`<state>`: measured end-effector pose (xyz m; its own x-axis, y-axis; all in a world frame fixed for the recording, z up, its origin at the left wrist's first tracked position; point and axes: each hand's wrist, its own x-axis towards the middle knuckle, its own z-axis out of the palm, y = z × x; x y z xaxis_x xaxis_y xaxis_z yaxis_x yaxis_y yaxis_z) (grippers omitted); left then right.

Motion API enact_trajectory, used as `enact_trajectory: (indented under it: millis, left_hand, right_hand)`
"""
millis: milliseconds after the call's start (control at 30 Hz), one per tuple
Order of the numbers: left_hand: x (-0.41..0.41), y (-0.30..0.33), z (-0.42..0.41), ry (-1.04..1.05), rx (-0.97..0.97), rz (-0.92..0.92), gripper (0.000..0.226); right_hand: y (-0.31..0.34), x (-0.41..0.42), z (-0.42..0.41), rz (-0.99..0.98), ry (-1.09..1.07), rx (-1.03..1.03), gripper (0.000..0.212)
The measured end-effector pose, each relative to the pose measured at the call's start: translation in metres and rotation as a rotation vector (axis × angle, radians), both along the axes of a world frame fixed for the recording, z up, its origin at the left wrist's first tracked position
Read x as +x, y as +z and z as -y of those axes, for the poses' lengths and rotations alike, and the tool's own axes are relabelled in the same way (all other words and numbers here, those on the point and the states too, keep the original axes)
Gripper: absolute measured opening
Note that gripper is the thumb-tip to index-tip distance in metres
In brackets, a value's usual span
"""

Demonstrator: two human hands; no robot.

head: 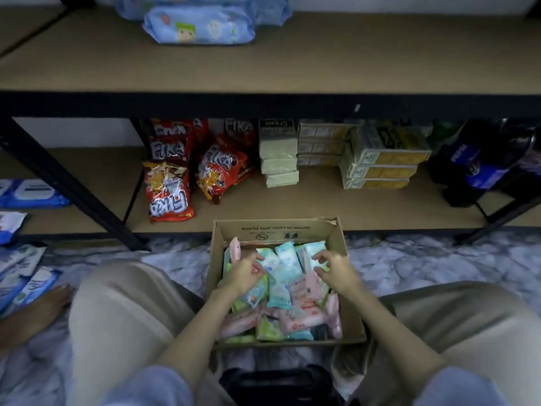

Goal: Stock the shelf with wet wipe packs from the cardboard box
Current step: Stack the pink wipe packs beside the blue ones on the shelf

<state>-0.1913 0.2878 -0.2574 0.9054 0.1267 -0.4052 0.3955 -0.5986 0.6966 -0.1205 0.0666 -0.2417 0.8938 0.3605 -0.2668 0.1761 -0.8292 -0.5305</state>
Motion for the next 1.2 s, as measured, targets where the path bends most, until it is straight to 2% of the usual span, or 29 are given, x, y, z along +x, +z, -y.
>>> enact_trajectory:
  millis: [133, 200, 267, 367, 400, 500, 567, 700, 833, 900, 1000, 1133, 1200]
  left_hand:
    - [-0.025, -0.054, -0.004, 0.036, -0.017, -0.196, 0.022]
    - [-0.035, -0.071, -0.007, 0.031, 0.006, -0.239, 0.025]
    - [-0.04, -0.082, -0.007, 0.035, -0.007, -0.28, 0.025]
    - [-0.046, -0.097, -0.007, 0.07, -0.033, -0.32, 0.013]
    - [-0.049, -0.101, -0.008, 0.068, -0.041, -0.34, 0.016]
    - [-0.058, -0.108, -0.013, 0.039, -0.105, -0.39, 0.05]
    - [-0.064, -0.117, -0.016, 0.042, -0.18, -0.408, 0.055]
    - [-0.071, -0.134, -0.019, 0.07, -0.251, -0.351, 0.067]
    - [-0.065, -0.129, -0.015, 0.064, -0.379, -0.378, 0.068]
    - [-0.064, -0.13, -0.016, 0.086, -0.353, -0.412, 0.067]
    - [-0.059, -0.125, -0.018, 0.067, -0.166, -0.477, 0.078]
    - [-0.056, -0.12, -0.015, 0.081, -0.185, -0.503, 0.059]
    - [-0.055, -0.111, -0.012, 0.103, -0.184, -0.498, 0.059]
  right_hand:
    - [-0.043, -0.011, 0.018, -0.2, -0.049, -0.137, 0.027]
    - [-0.058, -0.016, 0.022, -0.292, -0.069, -0.18, 0.027]
    - [-0.073, -0.021, 0.024, -0.362, -0.085, -0.179, 0.026]
    - [-0.091, -0.029, 0.021, -0.422, -0.047, -0.166, 0.034]
    - [-0.095, -0.032, 0.019, -0.449, -0.022, -0.156, 0.038]
    - [-0.104, -0.039, 0.012, -0.505, 0.012, -0.121, 0.051]
    - [-0.112, -0.042, 0.01, -0.504, -0.045, -0.087, 0.057]
    - [-0.124, -0.04, 0.013, -0.45, -0.209, -0.028, 0.053]
    - [-0.132, -0.043, 0.018, -0.607, -0.366, 0.176, 0.049]
    - [-0.137, -0.045, 0.016, -0.632, -0.393, 0.204, 0.049]
    - [-0.141, -0.044, 0.011, -0.707, -0.442, 0.237, 0.058]
    - [-0.135, -0.045, 0.008, -0.808, -0.457, 0.268, 0.061]
    - [-0.132, -0.044, 0.01, -0.849, -0.469, 0.294, 0.06]
